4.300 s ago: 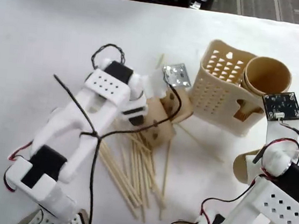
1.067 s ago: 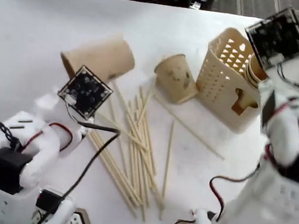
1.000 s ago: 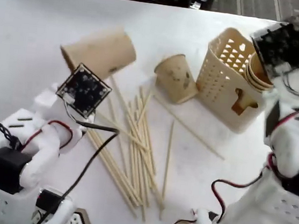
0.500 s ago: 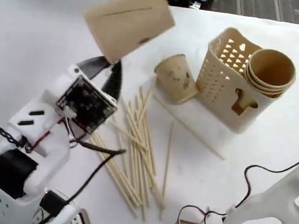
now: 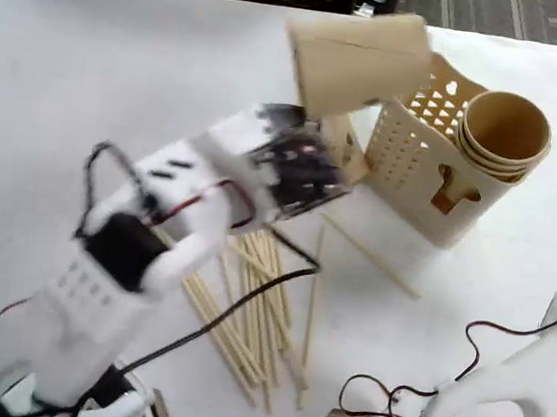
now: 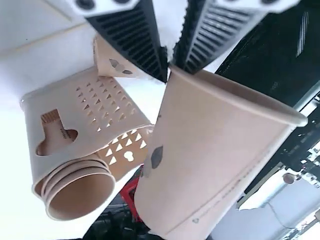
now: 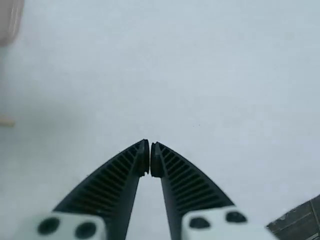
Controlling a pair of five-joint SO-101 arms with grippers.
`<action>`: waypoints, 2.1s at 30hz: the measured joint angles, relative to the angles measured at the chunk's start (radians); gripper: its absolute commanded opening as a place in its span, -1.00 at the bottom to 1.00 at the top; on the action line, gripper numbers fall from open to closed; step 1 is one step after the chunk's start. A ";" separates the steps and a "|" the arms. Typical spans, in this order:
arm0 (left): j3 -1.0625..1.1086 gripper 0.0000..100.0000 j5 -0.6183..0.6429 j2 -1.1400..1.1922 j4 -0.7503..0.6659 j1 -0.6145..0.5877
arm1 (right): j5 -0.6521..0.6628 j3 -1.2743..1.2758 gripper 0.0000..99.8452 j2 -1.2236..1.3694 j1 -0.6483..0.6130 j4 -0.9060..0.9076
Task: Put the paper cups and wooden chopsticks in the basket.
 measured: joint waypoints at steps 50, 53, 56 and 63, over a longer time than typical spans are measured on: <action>-0.812 -0.92 -0.011 0.776 0.245 0.132 | 0.000 0.063 -0.96 0.000 0.000 -0.055; -0.812 -0.93 -0.011 0.816 0.244 0.132 | 0.000 0.063 -0.96 0.000 0.000 -0.055; -0.812 -0.93 -0.011 0.830 0.244 0.132 | 0.017 0.063 -0.96 0.000 0.000 -0.055; -0.812 -0.78 -0.011 0.829 0.224 0.132 | 0.049 0.063 -0.96 0.000 0.000 -0.055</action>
